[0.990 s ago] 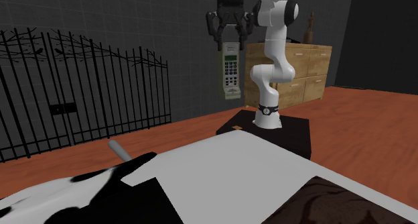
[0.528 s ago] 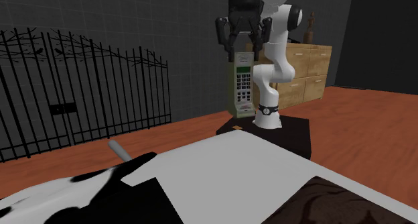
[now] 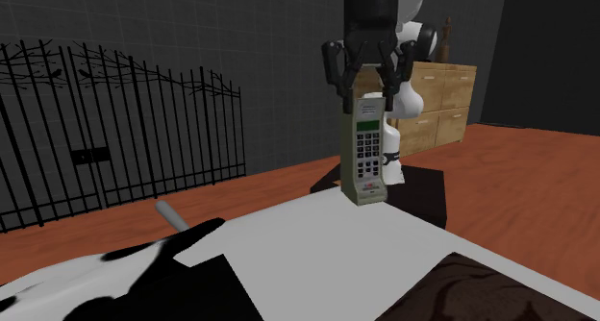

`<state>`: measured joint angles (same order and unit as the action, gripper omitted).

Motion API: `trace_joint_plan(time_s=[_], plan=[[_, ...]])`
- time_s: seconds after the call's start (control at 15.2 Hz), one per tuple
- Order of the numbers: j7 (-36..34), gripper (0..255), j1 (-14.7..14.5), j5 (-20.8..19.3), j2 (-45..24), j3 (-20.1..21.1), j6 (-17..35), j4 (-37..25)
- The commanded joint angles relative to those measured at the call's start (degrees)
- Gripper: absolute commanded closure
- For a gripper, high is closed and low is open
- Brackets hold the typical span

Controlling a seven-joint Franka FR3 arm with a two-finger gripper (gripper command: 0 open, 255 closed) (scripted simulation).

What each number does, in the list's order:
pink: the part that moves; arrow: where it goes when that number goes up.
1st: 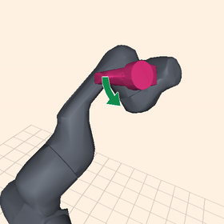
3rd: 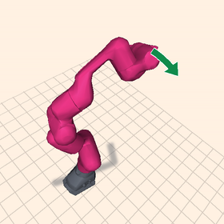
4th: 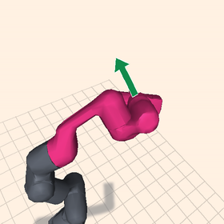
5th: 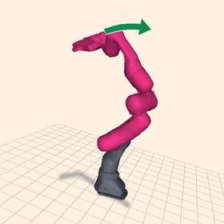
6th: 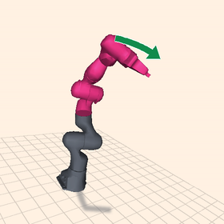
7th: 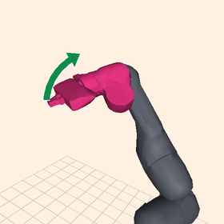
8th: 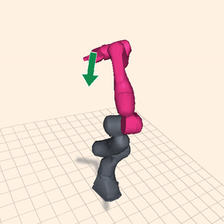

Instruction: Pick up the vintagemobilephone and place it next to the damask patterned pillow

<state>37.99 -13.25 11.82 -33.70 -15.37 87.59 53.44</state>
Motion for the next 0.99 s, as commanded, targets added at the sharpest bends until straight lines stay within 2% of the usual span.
trace_joint_plan(time_s=[0.0, 0.92], plan=[[-0.02, 255, -0.52, -0.14, 0.59, -0.02, 2.12, 2.61], [1.08, 255, -2.34, -0.48, 3.24, -0.1, 14.57, 17.84]])
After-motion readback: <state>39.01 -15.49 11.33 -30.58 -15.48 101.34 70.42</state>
